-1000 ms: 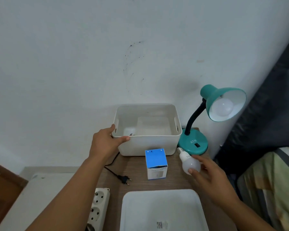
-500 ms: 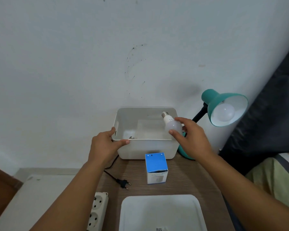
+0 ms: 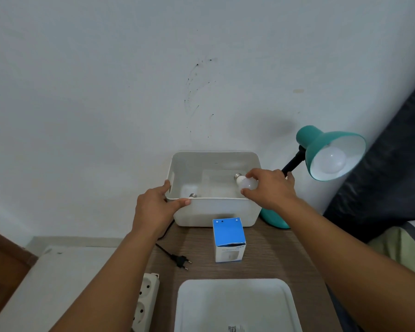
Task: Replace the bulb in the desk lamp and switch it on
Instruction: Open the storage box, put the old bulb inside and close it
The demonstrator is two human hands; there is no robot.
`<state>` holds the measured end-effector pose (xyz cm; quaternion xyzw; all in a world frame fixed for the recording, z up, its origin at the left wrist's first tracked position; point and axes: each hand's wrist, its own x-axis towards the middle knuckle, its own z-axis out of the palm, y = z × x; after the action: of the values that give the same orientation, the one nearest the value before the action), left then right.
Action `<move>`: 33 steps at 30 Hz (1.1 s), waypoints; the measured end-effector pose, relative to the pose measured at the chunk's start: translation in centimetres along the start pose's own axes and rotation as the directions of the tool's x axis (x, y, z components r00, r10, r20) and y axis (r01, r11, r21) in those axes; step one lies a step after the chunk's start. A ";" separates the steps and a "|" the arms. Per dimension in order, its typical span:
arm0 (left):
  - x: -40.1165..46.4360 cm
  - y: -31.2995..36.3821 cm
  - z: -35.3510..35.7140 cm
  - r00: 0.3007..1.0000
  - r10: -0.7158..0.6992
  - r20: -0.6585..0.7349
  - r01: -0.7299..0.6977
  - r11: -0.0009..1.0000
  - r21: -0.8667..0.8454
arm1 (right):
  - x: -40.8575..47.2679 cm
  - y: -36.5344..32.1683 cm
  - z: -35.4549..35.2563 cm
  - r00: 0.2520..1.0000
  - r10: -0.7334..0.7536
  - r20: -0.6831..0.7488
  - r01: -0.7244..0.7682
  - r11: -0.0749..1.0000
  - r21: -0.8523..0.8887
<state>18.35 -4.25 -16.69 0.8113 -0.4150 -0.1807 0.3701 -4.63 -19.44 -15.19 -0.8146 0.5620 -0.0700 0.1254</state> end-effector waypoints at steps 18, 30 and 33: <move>-8.5 -0.1 -0.6 0.979 0.182 -0.089 -0.178 0.983 0.051 | -11.7 5.7 1.4 0.944 -0.119 -0.309 0.211 0.935 0.285; -22.4 -8.1 3.9 0.971 0.041 0.234 -0.077 0.987 0.144 | -24.2 10.1 7.7 0.994 -0.017 0.107 -0.022 0.935 0.353; -24.3 -9.3 4.4 0.939 -0.069 0.337 -0.014 0.971 0.237 | -26.4 10.5 8.5 0.988 -0.044 0.150 -0.013 0.932 0.363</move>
<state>6.41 16.95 -26.93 0.8112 -0.4801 -0.2740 0.1905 -21.36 2.77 -25.57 -0.7848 0.5214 -0.1097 0.3165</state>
